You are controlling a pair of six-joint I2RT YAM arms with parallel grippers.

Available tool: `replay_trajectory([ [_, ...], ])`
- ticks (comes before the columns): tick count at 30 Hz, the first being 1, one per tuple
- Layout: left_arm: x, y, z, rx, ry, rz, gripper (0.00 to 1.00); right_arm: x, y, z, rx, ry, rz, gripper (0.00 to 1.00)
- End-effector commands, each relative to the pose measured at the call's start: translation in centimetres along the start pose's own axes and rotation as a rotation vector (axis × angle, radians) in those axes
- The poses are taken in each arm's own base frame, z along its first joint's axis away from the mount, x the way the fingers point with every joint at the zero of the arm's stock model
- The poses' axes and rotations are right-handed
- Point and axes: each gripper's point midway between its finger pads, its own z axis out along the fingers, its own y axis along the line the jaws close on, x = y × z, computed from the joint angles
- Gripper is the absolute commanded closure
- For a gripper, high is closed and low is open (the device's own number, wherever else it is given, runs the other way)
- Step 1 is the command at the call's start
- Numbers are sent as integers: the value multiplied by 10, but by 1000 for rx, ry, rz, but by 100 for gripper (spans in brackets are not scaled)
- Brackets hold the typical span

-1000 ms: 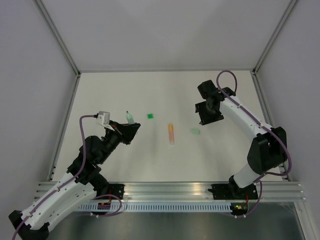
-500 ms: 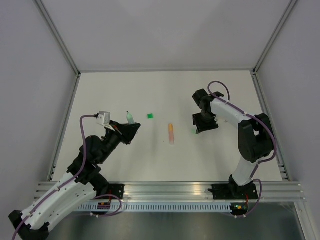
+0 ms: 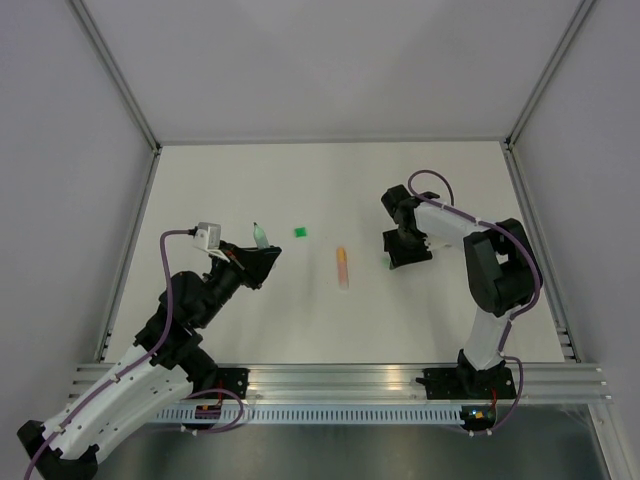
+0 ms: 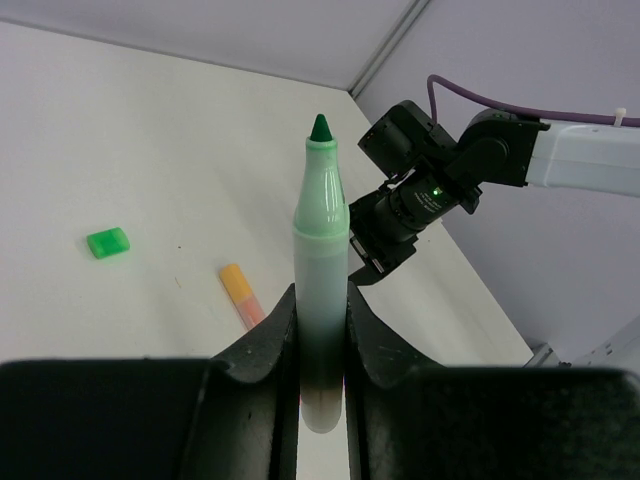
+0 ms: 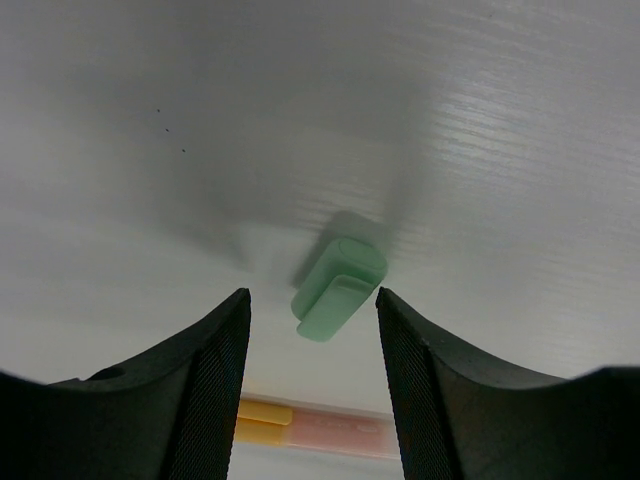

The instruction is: Insert the pens into the pen caps

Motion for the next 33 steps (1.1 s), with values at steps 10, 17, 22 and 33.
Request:
replay_trajectory([
  [10, -8, -11, -1, 48, -21, 19, 98, -13, -11, 14, 46, -73, 40, 40],
  [17, -8, -10, -1, 47, -18, 17, 98, -14, -17, 25, 70, -82, 38, 50],
  [22, -8, -11, -1, 49, -19, 18, 98, -16, -22, 33, 91, -98, 9, 58],
  [33, -6, -13, 0, 63, -13, 19, 98, -30, -6, 25, 17, -172, -194, 100],
])
